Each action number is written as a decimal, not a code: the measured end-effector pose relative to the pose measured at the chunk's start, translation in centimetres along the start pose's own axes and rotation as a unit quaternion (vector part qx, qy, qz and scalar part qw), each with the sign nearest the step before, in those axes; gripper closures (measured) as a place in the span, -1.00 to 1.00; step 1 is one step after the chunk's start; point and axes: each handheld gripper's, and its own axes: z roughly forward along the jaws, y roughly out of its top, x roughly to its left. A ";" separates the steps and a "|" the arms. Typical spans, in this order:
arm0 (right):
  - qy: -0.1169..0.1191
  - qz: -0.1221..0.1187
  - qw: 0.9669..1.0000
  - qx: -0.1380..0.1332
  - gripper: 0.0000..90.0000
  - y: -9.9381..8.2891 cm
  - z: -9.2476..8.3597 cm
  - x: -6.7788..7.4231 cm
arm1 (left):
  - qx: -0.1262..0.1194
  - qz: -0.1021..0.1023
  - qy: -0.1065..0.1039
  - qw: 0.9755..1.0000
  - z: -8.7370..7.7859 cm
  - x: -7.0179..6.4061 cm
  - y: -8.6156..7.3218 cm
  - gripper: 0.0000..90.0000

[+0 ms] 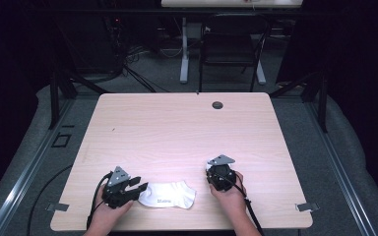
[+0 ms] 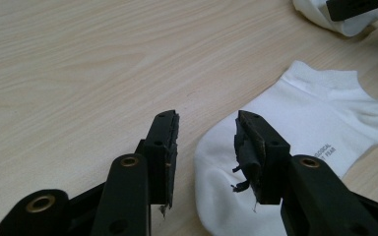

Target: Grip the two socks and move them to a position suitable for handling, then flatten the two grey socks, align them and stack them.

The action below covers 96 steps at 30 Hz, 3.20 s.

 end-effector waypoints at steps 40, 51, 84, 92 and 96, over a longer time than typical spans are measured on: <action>0.103 -0.083 0.986 -0.098 1.00 5.6 -0.8 6.1 | -0.007 -0.010 0.004 1.000 0.1 0.7 0.0 0.33; 0.097 -0.049 0.987 -0.119 1.00 5.2 -1.4 5.8 | -0.022 -0.006 0.006 1.000 0.4 0.4 1.2 0.29; 0.081 0.028 0.988 -0.130 1.00 3.2 -1.2 2.8 | 0.035 0.022 0.005 0.999 6.7 -1.1 4.3 0.60; 0.079 0.036 0.988 -0.126 1.00 2.8 -1.2 2.3 | 0.065 0.024 0.011 0.998 7.2 -0.6 4.1 1.00; 0.075 0.034 0.989 -0.120 1.00 2.5 -1.2 1.9 | 0.065 0.016 0.015 0.998 7.2 -0.1 4.0 1.00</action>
